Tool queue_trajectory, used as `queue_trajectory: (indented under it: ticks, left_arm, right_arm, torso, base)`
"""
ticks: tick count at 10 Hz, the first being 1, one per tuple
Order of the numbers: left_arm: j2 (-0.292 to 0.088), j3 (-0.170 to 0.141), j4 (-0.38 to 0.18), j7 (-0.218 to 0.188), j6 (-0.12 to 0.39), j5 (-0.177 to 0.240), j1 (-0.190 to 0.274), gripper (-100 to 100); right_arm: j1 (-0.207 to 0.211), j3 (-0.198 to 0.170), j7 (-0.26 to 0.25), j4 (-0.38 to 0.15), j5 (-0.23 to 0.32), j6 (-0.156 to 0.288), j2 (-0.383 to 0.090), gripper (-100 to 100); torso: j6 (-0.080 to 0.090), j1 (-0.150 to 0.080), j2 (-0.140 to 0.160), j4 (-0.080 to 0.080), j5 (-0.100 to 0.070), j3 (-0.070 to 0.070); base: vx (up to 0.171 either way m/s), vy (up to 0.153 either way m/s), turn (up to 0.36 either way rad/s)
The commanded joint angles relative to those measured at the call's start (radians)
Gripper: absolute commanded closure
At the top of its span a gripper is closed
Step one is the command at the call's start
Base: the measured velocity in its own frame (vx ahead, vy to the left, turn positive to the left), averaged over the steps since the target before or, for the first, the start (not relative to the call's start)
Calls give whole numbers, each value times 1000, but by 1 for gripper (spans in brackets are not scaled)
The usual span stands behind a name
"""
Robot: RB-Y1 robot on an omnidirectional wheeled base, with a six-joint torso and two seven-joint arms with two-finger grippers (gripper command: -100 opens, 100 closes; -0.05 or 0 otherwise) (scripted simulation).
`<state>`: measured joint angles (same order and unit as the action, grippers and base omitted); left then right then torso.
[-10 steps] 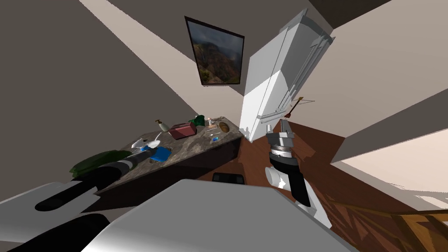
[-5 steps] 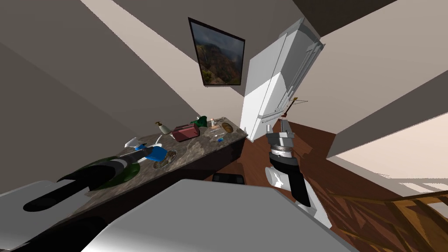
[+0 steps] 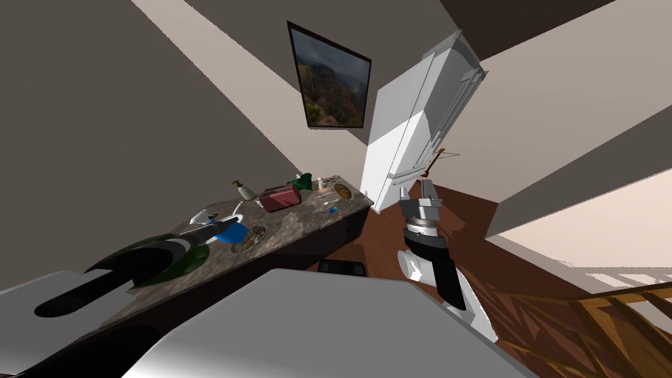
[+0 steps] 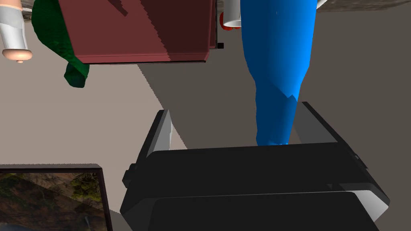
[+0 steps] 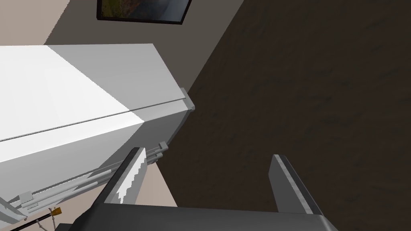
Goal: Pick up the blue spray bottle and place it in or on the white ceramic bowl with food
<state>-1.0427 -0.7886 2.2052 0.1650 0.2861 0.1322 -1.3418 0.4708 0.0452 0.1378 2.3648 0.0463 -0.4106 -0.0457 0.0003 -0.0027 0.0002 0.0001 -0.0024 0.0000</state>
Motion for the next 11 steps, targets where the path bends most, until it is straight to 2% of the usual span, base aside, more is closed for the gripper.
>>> queue_trajectory:
  ticks: [1,2,3,8,11]
  left_arm:
    - [0,0,0,0,0,0,0,-100]
    - [0,0,-1,0,1,0,0,0]
    - [-16,-48,41,-13,23,23,-36,-100]
    - [-56,-167,145,-46,77,81,-123,-100]
    - [-80,-239,207,-66,110,115,-176,-100]
  right_arm:
    - [0,0,0,0,0,0,0,0]
    - [0,0,0,0,0,0,0,0]
    - [0,0,0,0,0,0,0,0]
    - [0,0,0,0,0,0,0,0]
    - [0,0,0,0,0,0,0,0]
  torso:
    - [0,0,0,0,0,0]
    - [0,-1,0,0,-1,0]
    - [0,-2,0,0,-1,0]
    - [0,0,-1,0,-1,-1]
    - [0,-2,0,0,-1,0]
  base:
    - [0,0,0]
    - [0,0,0]
    - [8,35,123]
    - [19,49,82]
    - [2,6,53]
